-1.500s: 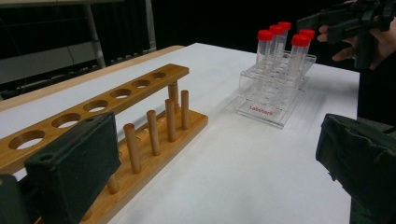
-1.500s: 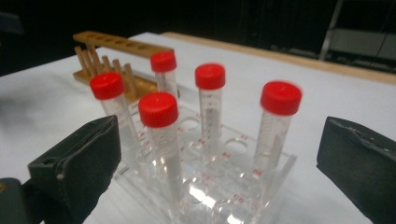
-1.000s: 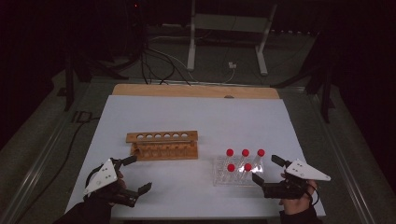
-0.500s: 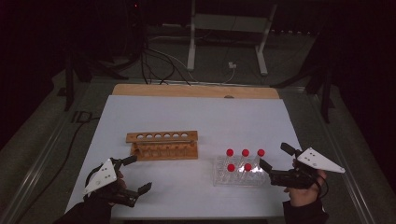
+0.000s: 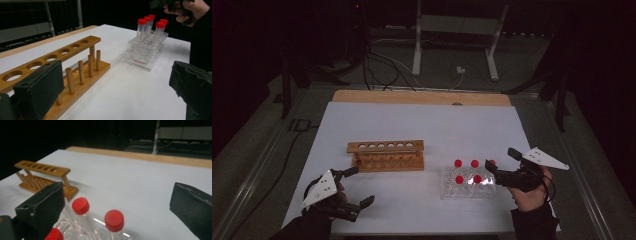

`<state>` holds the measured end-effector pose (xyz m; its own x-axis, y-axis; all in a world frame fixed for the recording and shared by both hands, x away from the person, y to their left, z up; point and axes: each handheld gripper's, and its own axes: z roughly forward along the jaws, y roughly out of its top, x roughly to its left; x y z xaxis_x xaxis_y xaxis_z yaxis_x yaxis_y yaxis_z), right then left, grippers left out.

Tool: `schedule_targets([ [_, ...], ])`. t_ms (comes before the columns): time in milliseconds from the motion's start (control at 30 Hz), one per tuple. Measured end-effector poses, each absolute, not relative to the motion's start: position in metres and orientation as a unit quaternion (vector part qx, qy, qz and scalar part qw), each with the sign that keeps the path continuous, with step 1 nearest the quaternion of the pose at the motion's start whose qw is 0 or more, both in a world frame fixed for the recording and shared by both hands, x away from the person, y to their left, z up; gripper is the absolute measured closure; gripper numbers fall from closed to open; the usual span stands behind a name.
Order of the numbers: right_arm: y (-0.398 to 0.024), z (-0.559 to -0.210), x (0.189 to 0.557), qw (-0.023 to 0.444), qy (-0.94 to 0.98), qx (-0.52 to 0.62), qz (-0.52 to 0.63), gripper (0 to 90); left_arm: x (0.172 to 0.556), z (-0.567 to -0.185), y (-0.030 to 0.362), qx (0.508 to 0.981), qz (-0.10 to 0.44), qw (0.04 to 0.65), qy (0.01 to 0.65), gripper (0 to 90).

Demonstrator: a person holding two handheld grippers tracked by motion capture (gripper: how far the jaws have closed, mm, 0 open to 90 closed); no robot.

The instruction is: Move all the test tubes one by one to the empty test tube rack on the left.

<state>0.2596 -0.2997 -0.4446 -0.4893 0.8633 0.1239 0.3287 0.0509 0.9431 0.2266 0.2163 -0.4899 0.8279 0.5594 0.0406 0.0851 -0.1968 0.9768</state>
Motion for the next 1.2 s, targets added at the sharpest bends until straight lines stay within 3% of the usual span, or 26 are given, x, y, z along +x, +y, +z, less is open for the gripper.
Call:
schedule_targets([
  [767,-0.291,-0.463,0.256,0.213,0.732,0.477,0.437,24.9,0.227,-0.49,0.217,0.746,0.197,0.599,0.216,0.4],
  [1200,-0.287,-0.467,0.257,0.209,0.743,0.487,0.408,54.2,0.226,-0.49,0.217,0.746,0.196,0.601,0.212,0.4],
])
